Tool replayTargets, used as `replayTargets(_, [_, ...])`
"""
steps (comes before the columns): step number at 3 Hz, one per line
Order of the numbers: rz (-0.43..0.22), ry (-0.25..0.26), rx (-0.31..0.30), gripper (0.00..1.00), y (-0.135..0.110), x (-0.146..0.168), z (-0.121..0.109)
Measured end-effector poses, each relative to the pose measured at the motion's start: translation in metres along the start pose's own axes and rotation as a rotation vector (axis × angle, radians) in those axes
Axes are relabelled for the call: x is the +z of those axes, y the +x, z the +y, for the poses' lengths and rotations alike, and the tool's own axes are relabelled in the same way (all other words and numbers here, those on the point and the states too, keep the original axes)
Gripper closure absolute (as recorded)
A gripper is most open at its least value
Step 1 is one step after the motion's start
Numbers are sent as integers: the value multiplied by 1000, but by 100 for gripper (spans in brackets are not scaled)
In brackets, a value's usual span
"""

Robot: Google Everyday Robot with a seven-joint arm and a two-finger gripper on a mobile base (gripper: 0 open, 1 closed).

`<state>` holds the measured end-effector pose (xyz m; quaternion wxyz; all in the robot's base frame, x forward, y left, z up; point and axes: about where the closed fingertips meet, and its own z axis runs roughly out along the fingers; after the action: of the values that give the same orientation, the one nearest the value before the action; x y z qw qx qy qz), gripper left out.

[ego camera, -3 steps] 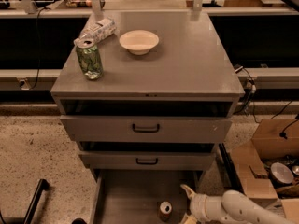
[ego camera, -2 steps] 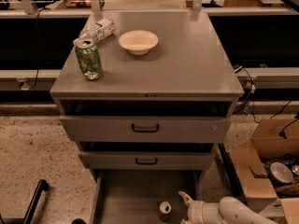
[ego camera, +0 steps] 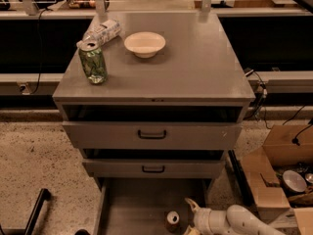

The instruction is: Pick orange can from bottom drawer and place on counter

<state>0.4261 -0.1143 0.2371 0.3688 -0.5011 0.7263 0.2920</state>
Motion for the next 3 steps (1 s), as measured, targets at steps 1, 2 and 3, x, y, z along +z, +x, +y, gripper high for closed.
replayTargets(1, [-23,29,18,0,-3,3,-17])
replayTargets(2, [-53,29,35,0,-1,15,-25])
replayTargets(3, [-71,17,53,0,4,35,-16])
